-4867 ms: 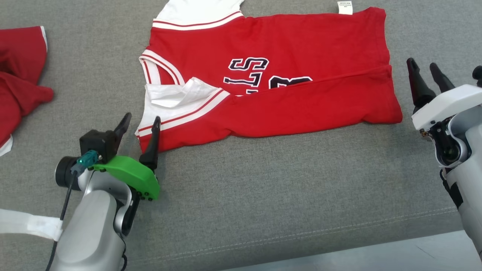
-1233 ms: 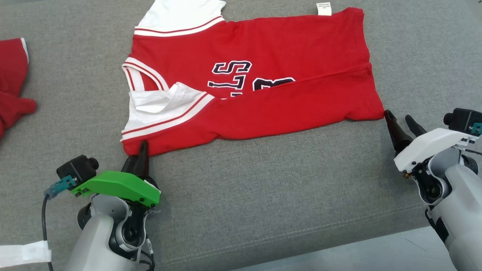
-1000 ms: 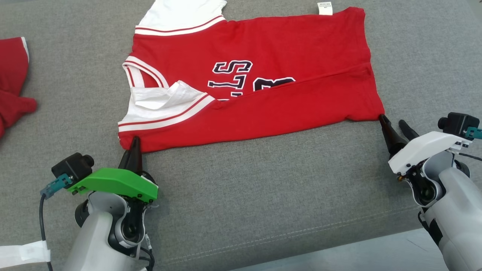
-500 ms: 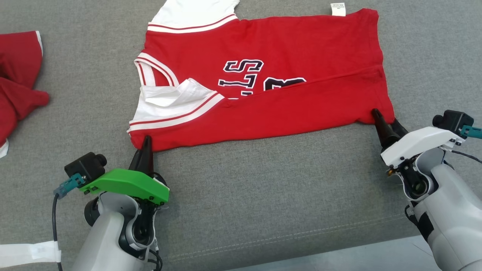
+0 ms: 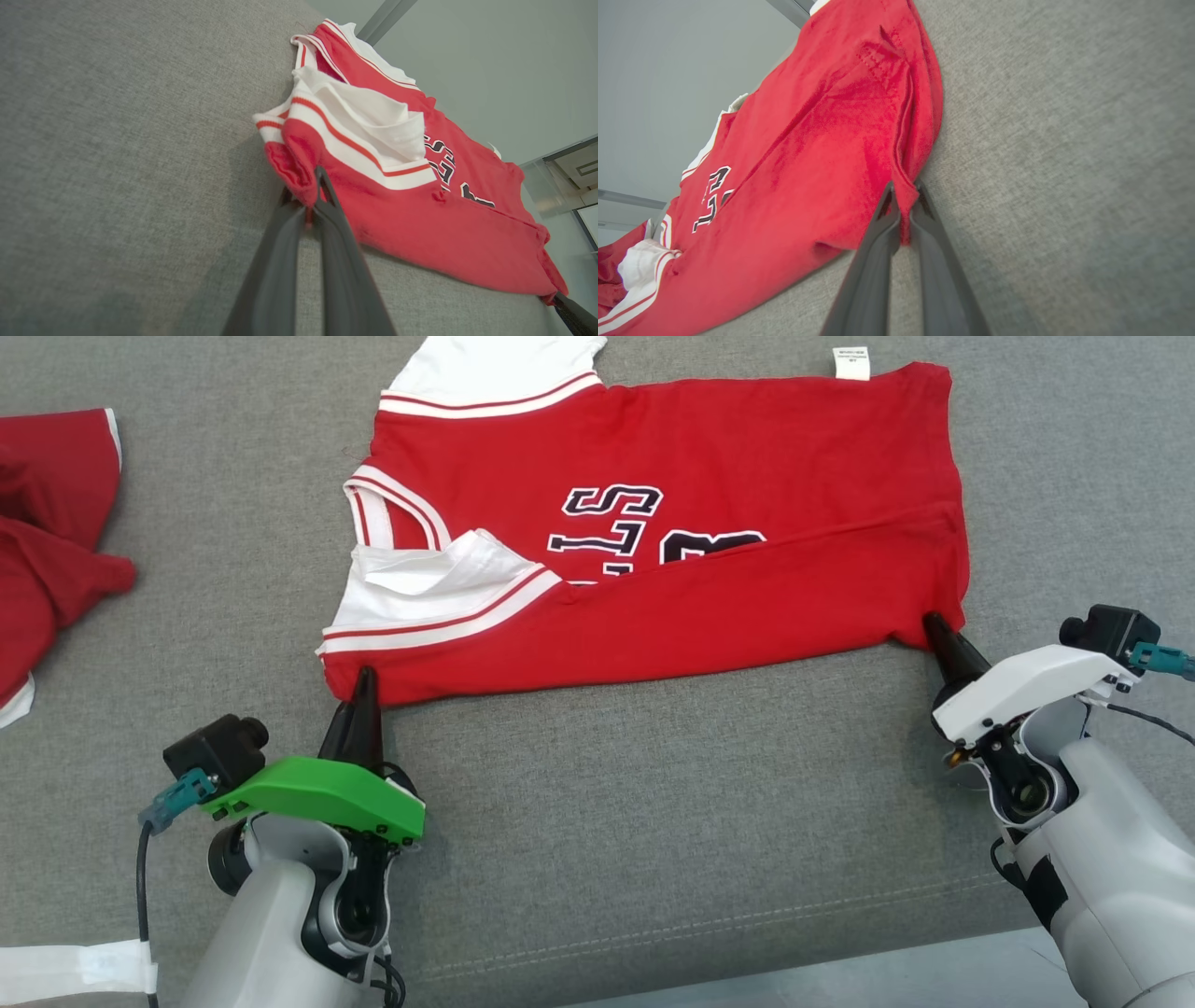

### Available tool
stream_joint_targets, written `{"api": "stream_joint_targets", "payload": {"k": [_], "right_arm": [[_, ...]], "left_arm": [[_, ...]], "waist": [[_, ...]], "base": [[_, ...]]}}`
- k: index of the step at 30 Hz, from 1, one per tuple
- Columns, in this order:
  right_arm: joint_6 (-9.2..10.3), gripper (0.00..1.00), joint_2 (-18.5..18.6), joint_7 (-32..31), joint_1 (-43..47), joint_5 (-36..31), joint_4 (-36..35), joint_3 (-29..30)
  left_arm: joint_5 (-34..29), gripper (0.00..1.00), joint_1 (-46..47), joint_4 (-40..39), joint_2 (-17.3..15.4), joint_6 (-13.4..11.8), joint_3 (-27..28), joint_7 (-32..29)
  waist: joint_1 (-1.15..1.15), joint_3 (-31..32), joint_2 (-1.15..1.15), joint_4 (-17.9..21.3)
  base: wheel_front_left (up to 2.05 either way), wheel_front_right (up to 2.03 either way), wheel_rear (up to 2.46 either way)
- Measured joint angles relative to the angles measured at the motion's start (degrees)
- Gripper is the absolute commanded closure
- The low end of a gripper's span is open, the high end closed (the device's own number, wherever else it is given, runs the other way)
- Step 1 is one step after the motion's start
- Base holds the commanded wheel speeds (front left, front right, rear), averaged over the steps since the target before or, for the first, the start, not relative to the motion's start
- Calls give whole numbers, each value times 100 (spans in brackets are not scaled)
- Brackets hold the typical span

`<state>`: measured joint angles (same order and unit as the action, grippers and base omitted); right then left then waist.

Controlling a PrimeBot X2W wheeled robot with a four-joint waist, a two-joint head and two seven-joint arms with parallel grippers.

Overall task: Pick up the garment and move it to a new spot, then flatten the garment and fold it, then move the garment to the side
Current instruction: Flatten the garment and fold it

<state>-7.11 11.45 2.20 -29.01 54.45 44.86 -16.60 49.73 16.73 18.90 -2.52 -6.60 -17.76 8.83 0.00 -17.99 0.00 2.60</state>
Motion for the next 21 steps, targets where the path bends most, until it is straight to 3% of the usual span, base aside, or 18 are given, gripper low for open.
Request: {"api": "stream_joint_targets", "payload": {"k": [12, 21], "right_arm": [[0, 100, 135, 369, 42, 93, -599, -136], [-1, 100, 156, 643, 809, 377, -1081, -85]], "left_arm": [[-80, 100, -82, -218, 8, 0, 176, 348], [-81, 100, -739, -528, 15, 0, 352, 441]], "waist": [[0, 85, 0, 40], [0, 324, 0, 9]], "base": [[0, 0, 0], [0, 0, 0]]}}
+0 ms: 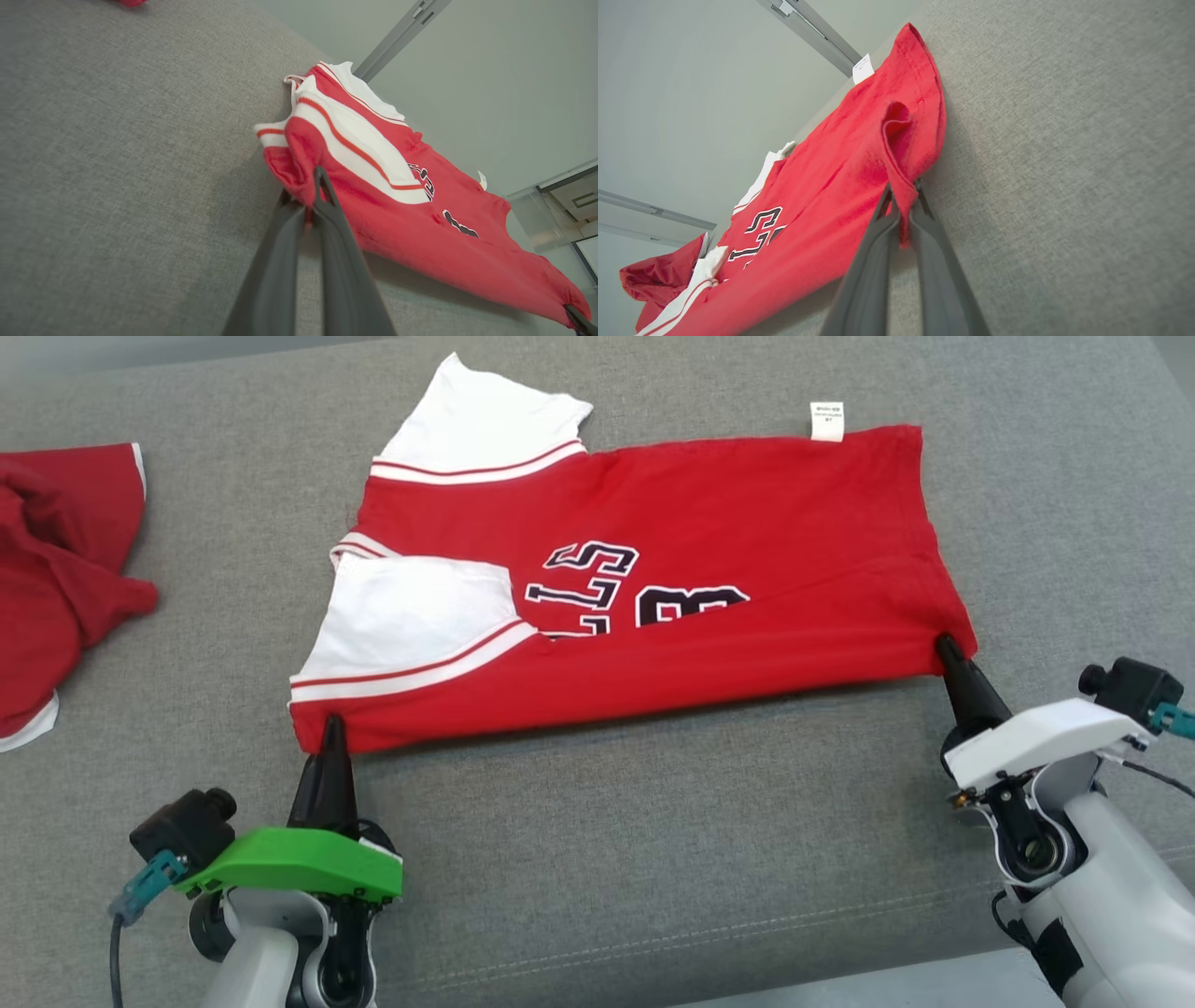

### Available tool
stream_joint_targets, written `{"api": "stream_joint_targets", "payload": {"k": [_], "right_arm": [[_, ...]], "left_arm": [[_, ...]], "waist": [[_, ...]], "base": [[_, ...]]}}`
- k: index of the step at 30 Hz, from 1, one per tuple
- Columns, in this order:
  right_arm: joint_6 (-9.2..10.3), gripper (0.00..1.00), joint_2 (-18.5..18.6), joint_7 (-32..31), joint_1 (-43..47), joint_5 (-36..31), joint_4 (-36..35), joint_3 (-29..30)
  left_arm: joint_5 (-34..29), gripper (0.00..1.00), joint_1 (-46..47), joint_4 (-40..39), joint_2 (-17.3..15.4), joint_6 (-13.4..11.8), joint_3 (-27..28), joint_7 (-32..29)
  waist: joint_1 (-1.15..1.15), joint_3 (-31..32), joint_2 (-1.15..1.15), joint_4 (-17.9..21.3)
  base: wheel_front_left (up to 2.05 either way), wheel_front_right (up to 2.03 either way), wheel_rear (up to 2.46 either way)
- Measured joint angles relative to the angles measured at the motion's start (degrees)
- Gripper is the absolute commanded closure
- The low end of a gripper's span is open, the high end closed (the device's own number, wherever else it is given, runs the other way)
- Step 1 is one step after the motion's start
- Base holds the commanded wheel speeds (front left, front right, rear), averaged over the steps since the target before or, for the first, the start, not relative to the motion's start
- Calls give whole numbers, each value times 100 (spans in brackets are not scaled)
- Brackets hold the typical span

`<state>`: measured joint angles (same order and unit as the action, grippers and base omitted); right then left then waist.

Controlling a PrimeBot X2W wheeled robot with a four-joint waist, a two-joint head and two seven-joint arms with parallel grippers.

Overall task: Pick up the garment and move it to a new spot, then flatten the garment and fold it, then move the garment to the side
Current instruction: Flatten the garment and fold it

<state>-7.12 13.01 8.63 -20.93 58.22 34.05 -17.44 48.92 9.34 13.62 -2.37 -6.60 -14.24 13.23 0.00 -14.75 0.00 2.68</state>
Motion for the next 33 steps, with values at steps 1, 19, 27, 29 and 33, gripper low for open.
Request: {"api": "stream_joint_targets", "payload": {"k": [1, 19, 27, 29, 33], "right_arm": [[0, 100, -1, 12, 85, 27, -52, -1], [0, 100, 164, 63, 1427, 196, -743, -81], [0, 100, 268, 21, 1645, 220, -1002, -82], [3, 100, 304, 5, 1672, 219, -1057, -88], [26, 17, 332, -11, 1674, 159, -1123, -141]], "left_arm": [[0, 100, -80, -52, -1, 0, 21, 0], [-80, 100, -1101, -943, -31, -8, 42, 43], [-136, 100, -1512, -1144, -66, -23, 55, -59], [-233, 100, -1525, -1141, -85, -23, 36, -121], [-408, 58, -1538, -1051, -163, -24, -8, -232]], "waist": [[0, 24, 0, 0], [0, 148, 0, 13], [0, 118, 0, 37], [0, 117, 0, 37], [0, 144, 0, 54]], "base": [[0, 0, 0], [0, 0, 0], [0, 0, 0], [0, 0, 0], [0, 0, 0]]}}
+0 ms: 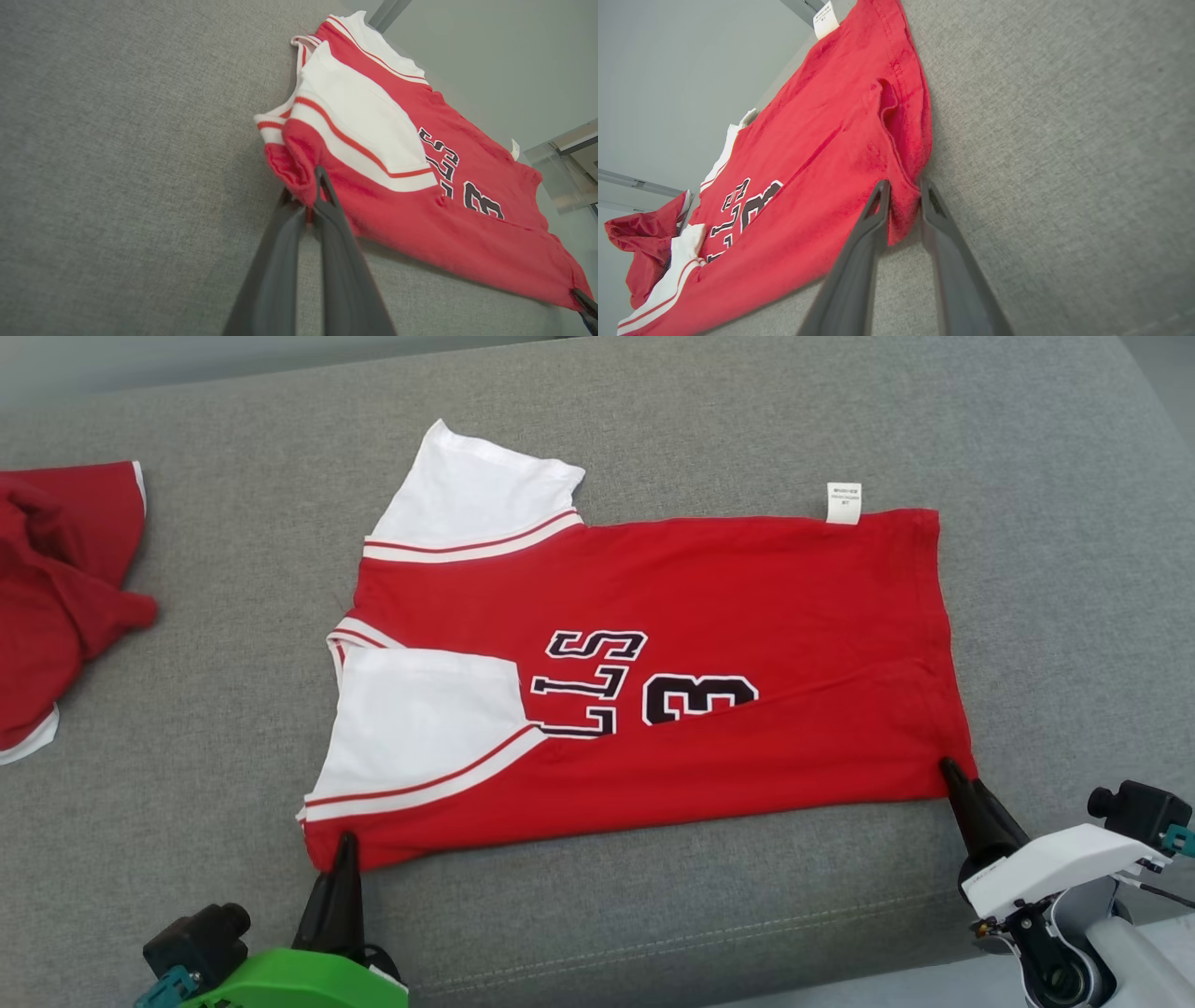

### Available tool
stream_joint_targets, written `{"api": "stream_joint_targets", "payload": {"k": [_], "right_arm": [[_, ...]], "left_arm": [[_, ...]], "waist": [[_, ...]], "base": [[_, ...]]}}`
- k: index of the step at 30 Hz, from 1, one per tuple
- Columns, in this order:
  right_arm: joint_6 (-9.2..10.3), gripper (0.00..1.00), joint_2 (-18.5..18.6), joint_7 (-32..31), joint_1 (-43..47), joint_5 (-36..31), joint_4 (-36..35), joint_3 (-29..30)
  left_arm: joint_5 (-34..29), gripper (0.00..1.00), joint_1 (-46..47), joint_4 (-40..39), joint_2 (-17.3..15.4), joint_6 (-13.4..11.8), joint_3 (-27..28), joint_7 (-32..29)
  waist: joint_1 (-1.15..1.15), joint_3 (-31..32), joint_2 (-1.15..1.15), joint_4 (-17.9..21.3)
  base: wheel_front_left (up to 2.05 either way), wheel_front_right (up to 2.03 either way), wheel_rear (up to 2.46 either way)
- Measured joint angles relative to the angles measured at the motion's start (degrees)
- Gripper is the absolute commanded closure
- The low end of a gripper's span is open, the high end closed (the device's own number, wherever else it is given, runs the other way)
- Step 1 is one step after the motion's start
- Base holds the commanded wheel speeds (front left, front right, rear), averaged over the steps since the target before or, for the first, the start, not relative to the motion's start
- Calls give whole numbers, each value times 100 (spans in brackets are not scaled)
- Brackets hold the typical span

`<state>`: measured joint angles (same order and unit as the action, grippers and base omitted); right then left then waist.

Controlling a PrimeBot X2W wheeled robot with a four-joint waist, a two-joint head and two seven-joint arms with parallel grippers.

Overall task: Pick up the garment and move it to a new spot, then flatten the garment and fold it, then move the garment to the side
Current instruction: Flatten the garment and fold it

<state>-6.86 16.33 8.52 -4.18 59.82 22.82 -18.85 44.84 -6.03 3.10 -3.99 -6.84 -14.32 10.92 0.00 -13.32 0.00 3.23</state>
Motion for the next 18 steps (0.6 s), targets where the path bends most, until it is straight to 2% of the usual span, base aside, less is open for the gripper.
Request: {"api": "stream_joint_targets", "payload": {"k": [1, 2, 13, 18], "right_arm": [[43, 0, 8, 0, 1, -30, -15, -8], [87, 0, 51, -7, 4, -74, -31, -21], [357, 0, 303, 2, 280, -179, -88, 80], [453, 0, 533, 54, 192, -434, -302, 141]], "left_arm": [[-20, 28, -20, 27, -18, 0, 8, -30], [-103, 0, -95, 74, -51, -1, 26, -83], [-676, 0, -215, 91, -339, -24, 425, -231], [-1199, 0, 57, -172, -666, -24, 247, -312]], "waist": [[0, 13, 0, 11], [0, 37, 0, 37], [0, 90, 0, 101], [0, 96, 0, 131]], "base": [[0, 0, 0], [0, 0, 0], [0, 0, 0], [0, 0, 0]]}}
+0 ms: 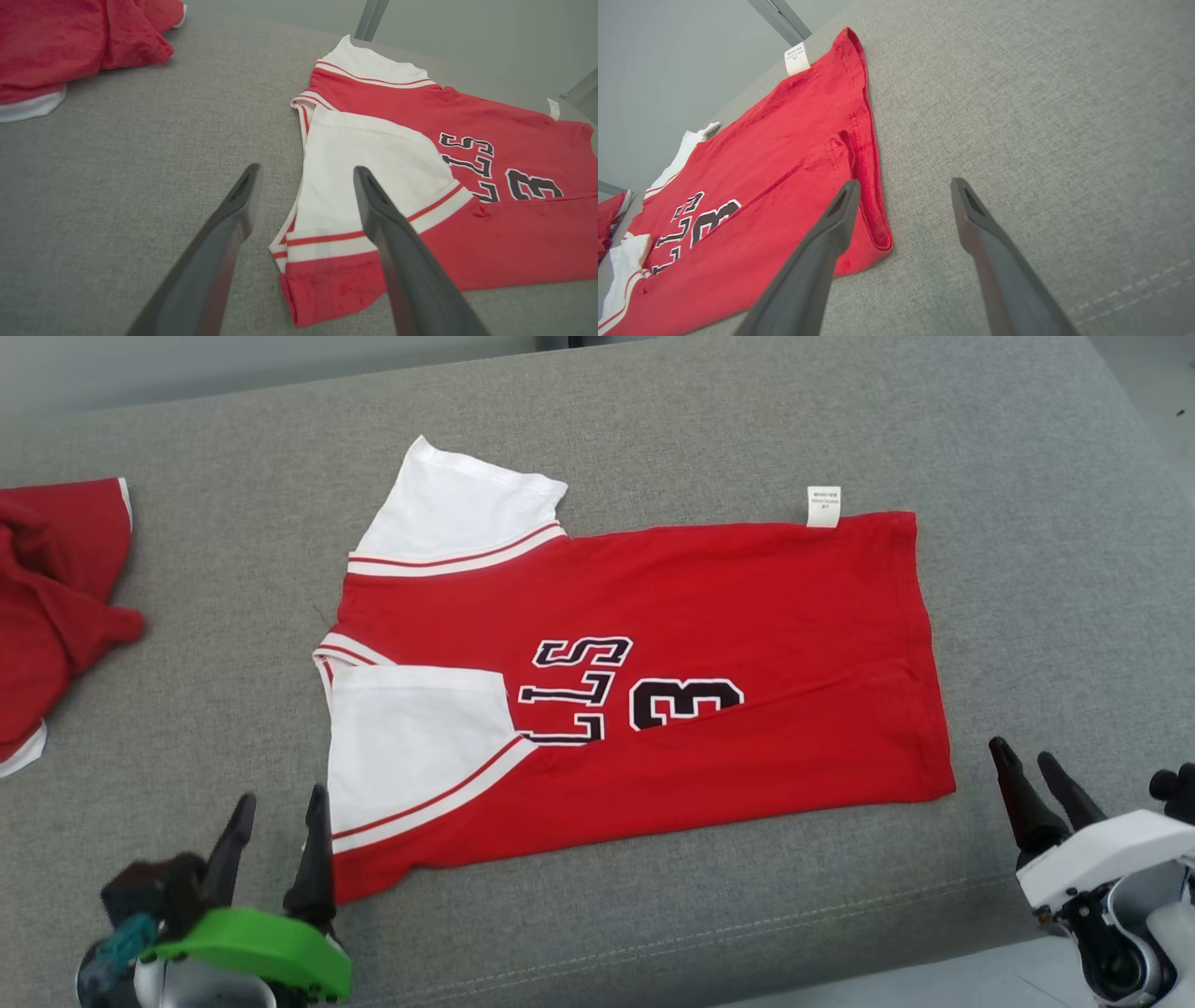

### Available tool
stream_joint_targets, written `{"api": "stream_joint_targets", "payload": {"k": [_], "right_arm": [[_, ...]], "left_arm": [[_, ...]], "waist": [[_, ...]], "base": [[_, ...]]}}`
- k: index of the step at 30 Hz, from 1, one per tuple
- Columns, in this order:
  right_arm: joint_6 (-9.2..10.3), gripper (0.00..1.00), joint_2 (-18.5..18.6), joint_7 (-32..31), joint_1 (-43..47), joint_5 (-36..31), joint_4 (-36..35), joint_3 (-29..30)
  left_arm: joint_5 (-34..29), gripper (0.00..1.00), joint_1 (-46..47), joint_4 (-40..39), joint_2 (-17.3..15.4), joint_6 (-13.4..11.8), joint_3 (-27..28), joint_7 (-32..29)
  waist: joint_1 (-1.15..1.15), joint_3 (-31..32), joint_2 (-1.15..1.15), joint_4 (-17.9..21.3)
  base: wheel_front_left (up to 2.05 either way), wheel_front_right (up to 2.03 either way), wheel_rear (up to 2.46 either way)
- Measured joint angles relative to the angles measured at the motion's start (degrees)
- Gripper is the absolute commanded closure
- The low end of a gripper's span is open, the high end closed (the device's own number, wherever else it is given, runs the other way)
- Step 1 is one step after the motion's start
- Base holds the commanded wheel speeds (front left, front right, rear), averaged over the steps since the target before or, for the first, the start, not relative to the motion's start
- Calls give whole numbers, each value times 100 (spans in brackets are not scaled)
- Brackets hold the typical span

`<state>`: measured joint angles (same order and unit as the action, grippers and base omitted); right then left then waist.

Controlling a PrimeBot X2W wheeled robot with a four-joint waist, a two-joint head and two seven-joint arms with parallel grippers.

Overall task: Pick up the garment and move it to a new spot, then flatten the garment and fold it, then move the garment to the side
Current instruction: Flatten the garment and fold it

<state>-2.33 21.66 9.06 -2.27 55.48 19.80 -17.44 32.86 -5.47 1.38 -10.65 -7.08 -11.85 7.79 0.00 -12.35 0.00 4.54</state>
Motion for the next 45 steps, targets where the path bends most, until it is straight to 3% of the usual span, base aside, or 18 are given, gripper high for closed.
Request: {"api": "stream_joint_targets", "payload": {"k": [6, 15, 28, 45], "right_arm": [[53, 0, 321, -142, -686, -502, -369, -227], [52, 0, 470, -598, -1729, -932, -889, -554], [41, 0, 431, -962, -2441, -971, -1363, -670], [42, 0, 335, -1011, -2601, -970, -1594, -631]], "left_arm": [[-630, 0, 1210, -121, -339, -1, -443, -372], [-837, 0, 2947, 344, -292, 62, -910, -1346], [-917, 0, 4894, 1483, -339, 77, -664, -2477], [-1294, 0, 6112, 2737, -656, 75, -586, -2970]], "waist": [[0, -98, 0, 64], [0, -504, 0, 243], [0, -1258, 0, 678], [0, -2146, 0, 1395]], "base": [[0, 0, 0], [0, 0, 0], [0, 0, 0], [0, 0, 0]]}}
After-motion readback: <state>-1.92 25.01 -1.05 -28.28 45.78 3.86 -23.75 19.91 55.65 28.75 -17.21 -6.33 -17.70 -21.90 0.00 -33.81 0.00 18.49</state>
